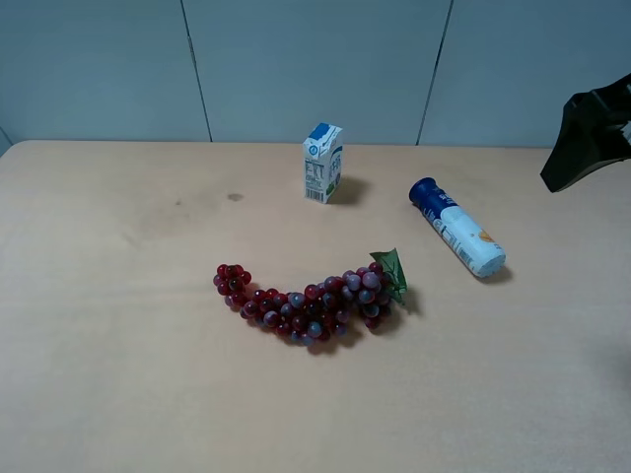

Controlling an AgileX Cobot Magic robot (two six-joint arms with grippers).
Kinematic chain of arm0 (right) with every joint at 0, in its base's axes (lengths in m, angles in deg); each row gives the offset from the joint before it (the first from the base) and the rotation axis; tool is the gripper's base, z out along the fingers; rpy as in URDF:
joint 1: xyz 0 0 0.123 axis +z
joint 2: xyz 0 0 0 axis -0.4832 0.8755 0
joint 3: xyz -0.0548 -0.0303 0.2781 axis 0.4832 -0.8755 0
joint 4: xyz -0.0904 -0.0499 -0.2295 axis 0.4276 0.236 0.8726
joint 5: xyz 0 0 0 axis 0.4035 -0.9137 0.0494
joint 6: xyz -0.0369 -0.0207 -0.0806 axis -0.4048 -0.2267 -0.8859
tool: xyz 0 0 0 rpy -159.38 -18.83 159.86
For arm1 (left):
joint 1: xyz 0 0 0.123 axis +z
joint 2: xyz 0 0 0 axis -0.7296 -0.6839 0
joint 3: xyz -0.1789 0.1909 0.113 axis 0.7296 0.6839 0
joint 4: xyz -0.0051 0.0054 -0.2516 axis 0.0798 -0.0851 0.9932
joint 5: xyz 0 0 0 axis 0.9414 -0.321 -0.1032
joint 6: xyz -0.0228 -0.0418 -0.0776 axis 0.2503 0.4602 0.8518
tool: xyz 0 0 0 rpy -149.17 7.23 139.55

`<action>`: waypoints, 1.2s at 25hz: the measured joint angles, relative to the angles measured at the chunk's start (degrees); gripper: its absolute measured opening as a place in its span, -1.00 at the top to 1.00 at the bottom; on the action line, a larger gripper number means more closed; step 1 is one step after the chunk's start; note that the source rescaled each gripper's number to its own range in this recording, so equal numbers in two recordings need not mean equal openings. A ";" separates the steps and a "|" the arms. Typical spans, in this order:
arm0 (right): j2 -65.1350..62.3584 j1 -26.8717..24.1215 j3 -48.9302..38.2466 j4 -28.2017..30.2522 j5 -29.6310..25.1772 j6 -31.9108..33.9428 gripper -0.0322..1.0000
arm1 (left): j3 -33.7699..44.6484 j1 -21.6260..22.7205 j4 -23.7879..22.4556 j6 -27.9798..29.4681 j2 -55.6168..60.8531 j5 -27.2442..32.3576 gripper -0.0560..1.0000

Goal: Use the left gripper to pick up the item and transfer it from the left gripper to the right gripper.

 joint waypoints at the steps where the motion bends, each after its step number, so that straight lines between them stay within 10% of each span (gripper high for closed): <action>1: -1.12 0.00 -0.64 -0.21 0.00 0.45 -1.00 | 0.00 0.00 0.00 0.00 0.00 0.00 -0.84; 30: -62.15 0.00 -36.95 2.22 9.63 5.00 -1.00 | 0.00 0.00 -0.06 0.00 0.00 0.14 -0.84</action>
